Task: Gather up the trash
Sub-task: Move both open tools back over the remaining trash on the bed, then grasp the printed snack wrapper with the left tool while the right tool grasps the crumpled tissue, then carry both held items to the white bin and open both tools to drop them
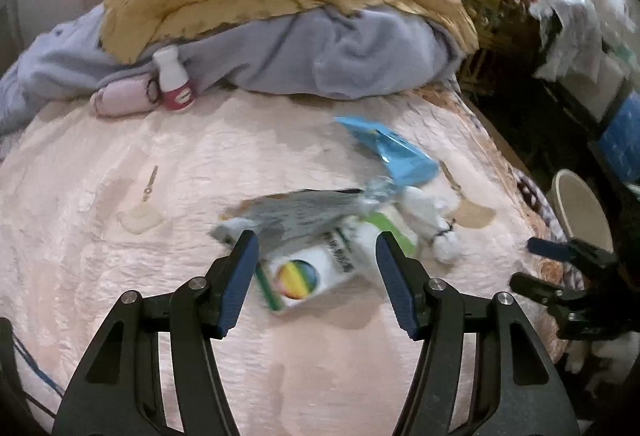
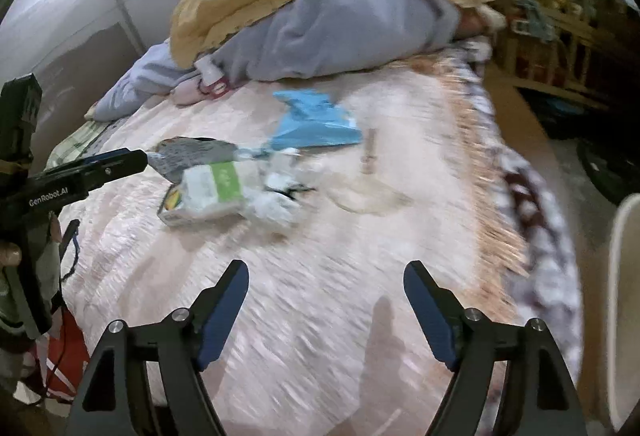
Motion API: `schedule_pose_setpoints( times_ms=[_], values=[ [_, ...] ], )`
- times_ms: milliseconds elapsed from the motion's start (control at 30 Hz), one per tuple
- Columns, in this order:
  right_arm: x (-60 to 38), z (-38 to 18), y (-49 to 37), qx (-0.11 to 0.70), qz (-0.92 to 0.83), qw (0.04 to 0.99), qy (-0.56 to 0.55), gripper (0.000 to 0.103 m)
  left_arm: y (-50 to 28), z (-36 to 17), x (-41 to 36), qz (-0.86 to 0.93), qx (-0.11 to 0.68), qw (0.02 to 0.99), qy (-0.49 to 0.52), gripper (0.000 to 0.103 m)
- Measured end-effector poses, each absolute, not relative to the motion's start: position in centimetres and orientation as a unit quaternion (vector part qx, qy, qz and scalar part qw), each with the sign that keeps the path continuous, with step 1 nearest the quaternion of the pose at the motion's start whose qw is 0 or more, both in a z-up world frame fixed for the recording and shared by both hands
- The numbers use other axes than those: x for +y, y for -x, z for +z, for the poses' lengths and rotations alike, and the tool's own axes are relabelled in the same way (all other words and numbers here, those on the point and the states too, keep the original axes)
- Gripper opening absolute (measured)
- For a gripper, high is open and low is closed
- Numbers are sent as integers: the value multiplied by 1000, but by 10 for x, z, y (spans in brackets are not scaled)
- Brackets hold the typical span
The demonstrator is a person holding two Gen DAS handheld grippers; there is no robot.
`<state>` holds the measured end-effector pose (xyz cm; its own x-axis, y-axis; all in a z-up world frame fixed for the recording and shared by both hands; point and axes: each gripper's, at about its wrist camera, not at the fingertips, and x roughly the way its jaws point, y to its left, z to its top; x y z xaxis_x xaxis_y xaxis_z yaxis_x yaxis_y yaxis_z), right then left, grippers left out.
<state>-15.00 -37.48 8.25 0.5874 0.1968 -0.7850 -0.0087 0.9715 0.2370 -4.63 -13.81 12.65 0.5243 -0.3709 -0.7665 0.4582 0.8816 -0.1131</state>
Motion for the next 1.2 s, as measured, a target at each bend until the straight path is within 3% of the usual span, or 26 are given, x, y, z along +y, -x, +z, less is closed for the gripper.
schedule_pose_setpoints(
  times_ms=[267, 567, 633, 700, 733, 767, 867, 933, 967, 1200],
  values=[
    [-346, 69, 99, 454, 90, 879, -110, 78, 11, 120, -121, -264, 419, 866, -67, 65],
    [-340, 50, 68, 472, 97, 868, -119, 71, -13, 87, -151, -294, 435, 832, -177, 65],
    [-338, 46, 63, 478, 99, 865, -116, 64, -16, 81, -158, -296, 439, 826, -191, 65],
    [-337, 42, 60, 486, 94, 862, -108, 45, -18, 73, -165, -295, 448, 820, -202, 64],
    [-336, 40, 58, 487, 88, 863, -101, 41, -18, 71, -166, -294, 450, 819, -203, 58],
    [-336, 40, 58, 486, 87, 864, -100, 33, -19, 68, -166, -288, 454, 819, -200, 43],
    [-338, 44, 61, 482, 88, 866, -100, 30, -23, 69, -159, -280, 465, 822, -173, 26],
    [-337, 50, 68, 475, 88, 871, -93, 29, -22, 74, -152, -275, 465, 827, -156, 24],
    [-337, 54, 71, 471, 89, 873, -90, 29, -21, 78, -149, -274, 463, 830, -150, 18],
    [-344, 83, 104, 441, 87, 888, -91, 29, -16, 105, -119, -258, 459, 848, -60, 18]
  ],
)
